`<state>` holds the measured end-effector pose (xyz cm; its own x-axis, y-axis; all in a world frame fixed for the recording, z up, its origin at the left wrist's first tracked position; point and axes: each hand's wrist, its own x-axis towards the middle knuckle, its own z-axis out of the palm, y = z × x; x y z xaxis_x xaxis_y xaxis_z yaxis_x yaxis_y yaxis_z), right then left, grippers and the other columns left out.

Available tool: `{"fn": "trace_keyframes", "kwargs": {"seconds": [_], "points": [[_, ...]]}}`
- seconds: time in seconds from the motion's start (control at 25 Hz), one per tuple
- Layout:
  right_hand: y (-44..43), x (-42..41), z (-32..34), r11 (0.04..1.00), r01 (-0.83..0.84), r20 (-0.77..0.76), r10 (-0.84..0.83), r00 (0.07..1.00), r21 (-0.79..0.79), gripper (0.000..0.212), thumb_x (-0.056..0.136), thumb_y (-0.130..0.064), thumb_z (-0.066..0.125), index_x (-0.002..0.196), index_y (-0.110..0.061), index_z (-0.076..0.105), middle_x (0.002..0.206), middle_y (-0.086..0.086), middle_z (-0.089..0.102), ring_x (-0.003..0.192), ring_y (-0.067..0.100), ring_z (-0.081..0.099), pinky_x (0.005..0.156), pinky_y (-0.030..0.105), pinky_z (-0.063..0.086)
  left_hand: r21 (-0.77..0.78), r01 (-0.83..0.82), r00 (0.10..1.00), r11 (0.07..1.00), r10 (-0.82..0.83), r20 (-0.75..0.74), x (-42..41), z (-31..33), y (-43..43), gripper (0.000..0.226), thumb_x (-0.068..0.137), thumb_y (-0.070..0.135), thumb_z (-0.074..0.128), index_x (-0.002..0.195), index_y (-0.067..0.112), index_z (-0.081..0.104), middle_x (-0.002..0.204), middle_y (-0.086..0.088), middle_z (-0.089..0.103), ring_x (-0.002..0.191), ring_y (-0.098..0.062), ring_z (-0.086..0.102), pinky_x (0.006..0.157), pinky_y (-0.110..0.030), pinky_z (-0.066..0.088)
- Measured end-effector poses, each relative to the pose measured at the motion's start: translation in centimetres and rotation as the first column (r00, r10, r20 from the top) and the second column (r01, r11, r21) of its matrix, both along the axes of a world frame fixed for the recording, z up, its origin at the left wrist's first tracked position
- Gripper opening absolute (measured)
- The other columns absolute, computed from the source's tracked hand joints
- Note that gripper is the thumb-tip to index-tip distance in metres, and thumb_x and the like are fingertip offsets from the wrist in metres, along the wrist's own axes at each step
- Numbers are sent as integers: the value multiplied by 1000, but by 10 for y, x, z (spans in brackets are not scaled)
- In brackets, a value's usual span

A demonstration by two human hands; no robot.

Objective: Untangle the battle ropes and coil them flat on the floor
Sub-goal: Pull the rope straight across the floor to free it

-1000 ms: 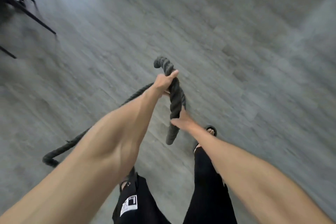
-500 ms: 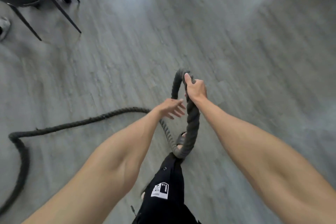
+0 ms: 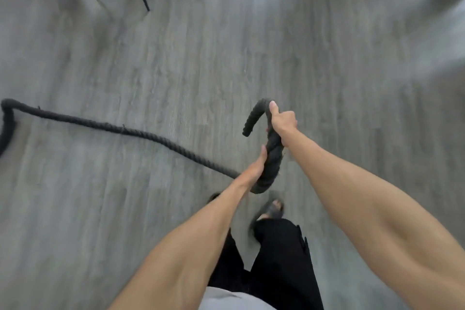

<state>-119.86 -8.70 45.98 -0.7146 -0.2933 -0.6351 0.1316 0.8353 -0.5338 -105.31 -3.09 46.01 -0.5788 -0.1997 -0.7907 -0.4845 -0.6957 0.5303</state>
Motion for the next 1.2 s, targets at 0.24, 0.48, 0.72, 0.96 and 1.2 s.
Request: {"fn": "trace_keyframes", "kwargs": {"seconds": [0.24, 0.48, 0.72, 0.96, 1.2], "points": [[-24, -110, 10, 961, -66, 334, 158, 929, -270, 34, 105, -23, 35, 126, -6, 55, 100, 18, 69, 96, 35, 68, 71, 41, 58, -123, -618, 761, 776, 631, 152, -134, 3, -73, 79, 87, 77, 38, 111, 7, 66, 98, -14, 69, 79, -29, 67, 60, -30, 57], [43, -161, 2, 560, -739, 291, 828, 480, -374, 61, 86, -4, 74, 140, -10, 44, 128, 2, 60, 113, 13, 58, 90, 27, 47, -186, -805, 547, 564, 826, 140, -214, 59, -109, 51, 102, 49, 39, 85, 7, 61, 73, -13, 62, 52, -20, 62, 56, -27, 49], [22, -186, 33, 665, -579, 167, 712, 682, -471, 38, 91, -37, 65, 115, -8, 61, 103, 12, 71, 96, 27, 69, 87, 46, 57, -220, -911, 366, 348, 929, -47, -248, 105, -99, 26, 106, 21, 41, 98, 6, 61, 77, -10, 63, 67, -19, 60, 58, -28, 49], [25, -273, 45, 765, -501, 256, 620, 741, -404, 66, 83, -69, 58, 89, -4, 67, 86, 22, 74, 80, 35, 73, 80, 46, 61, -614, -687, 443, 389, 894, 70, -288, 56, -22, 28, 98, 7, 46, 86, 18, 69, 99, -16, 74, 93, -25, 68, 91, -36, 53], [2, -386, 69, 620, -735, 405, 768, 496, -275, 48, 88, -52, 66, 102, -6, 63, 65, 11, 65, 56, 24, 64, 61, 35, 55, -460, -416, 726, 785, 591, 352, -393, 21, 104, 57, 102, 50, 38, 95, 7, 75, 102, -11, 71, 101, -24, 66, 95, -33, 46]]}}
